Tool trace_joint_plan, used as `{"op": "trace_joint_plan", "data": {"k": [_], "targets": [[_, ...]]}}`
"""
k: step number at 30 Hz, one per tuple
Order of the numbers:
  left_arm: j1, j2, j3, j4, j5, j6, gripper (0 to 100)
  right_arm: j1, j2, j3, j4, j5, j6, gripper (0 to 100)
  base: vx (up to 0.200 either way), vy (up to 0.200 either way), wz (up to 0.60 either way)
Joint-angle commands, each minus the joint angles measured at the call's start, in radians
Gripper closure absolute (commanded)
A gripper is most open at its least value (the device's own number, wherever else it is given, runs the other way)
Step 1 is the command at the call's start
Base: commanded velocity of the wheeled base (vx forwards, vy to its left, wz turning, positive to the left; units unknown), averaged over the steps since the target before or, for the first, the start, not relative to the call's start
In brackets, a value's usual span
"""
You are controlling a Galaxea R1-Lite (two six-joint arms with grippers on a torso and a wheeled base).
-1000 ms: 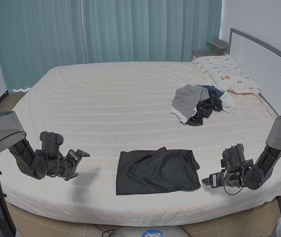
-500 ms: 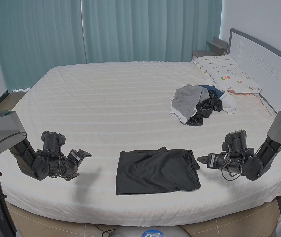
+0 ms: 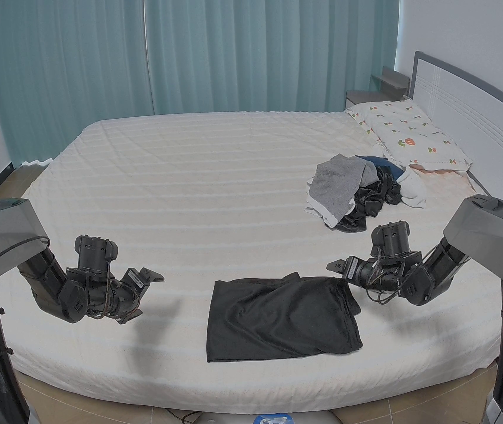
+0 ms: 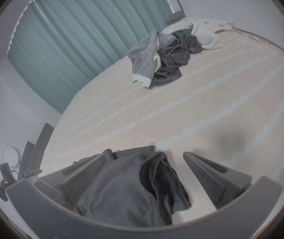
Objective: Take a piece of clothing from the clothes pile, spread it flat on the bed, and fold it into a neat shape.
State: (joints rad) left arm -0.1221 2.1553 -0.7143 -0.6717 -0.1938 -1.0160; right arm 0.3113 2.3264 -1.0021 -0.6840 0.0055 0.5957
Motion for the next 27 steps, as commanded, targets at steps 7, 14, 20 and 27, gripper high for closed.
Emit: {"op": "trace_joint_plan", "data": {"k": [7,14,20,27], "targets": [[-0.001,0.006,-0.002,0.000,0.001,0.002,0,0.028,0.073,-0.075,0.049,0.025,0.045,0,0.000,0.000,0.00],[-0.001,0.008,-0.005,0.000,0.001,0.002,0,0.026,0.122,-0.107,0.049,0.024,0.050,0,0.000,0.000,0.00],[-0.001,0.012,-0.005,0.000,0.001,0.002,0,0.009,0.134,-0.136,0.051,0.016,0.095,100,0.000,0.000,0.00],[-0.001,0.012,-0.004,0.000,0.001,0.002,0,-0.008,0.114,-0.124,0.047,0.016,0.105,100,0.000,0.000,0.00]]}}
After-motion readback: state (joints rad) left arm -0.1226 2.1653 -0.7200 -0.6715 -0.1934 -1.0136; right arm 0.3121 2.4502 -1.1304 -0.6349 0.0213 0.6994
